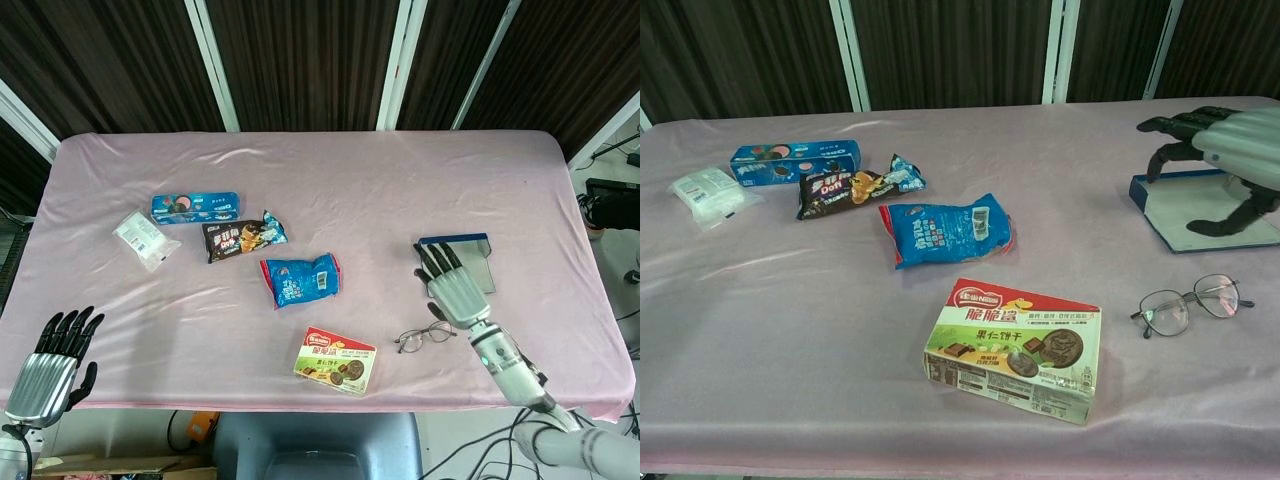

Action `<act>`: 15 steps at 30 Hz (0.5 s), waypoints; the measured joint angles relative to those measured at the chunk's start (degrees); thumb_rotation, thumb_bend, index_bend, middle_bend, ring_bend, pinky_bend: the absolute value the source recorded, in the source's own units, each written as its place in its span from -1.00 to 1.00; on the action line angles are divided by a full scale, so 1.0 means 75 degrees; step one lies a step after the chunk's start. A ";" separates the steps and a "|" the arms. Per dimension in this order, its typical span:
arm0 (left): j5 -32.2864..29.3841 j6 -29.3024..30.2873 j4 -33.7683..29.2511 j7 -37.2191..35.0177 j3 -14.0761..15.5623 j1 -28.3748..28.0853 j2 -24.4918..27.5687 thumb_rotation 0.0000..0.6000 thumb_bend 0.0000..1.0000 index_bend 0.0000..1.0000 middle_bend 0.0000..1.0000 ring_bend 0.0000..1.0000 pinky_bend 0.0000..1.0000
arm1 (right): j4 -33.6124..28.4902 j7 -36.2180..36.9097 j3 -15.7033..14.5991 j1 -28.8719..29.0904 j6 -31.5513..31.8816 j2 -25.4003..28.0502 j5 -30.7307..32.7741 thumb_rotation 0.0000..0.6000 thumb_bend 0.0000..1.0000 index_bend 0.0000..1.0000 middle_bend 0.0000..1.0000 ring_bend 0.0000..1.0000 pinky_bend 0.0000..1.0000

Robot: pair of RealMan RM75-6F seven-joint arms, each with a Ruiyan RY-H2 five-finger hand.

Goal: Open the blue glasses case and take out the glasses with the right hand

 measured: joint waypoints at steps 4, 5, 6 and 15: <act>0.0006 0.0013 0.0004 -0.0026 0.0001 0.0006 0.0008 1.00 0.07 -1.00 -1.00 -1.00 -1.00 | -0.0732 0.0332 -0.0595 -0.0233 -0.0050 0.0712 -0.0429 1.00 -0.08 -0.02 -1.00 -1.00 -1.00; 0.0008 0.0014 0.0003 -0.0027 0.0002 0.0005 0.0008 1.00 0.07 -1.00 -1.00 -1.00 -1.00 | -0.0769 0.0395 -0.0642 -0.0262 -0.0096 0.0755 -0.0457 1.00 -0.07 -0.02 -1.00 -1.00 -1.00; 0.0009 0.0014 0.0003 -0.0028 0.0002 0.0005 0.0009 1.00 0.07 -1.00 -1.00 -1.00 -1.00 | -0.0789 0.0436 -0.0678 -0.0280 -0.0144 0.0784 -0.0480 1.00 -0.06 -0.02 -1.00 -1.00 -1.00; 0.0020 0.0038 0.0012 -0.0097 0.0000 0.0010 0.0033 1.00 0.07 -1.00 -1.00 -1.00 -1.00 | -0.0104 0.0522 -0.0790 -0.0177 -0.0595 0.0292 -0.0453 1.00 -0.01 0.08 -1.00 -1.00 -1.00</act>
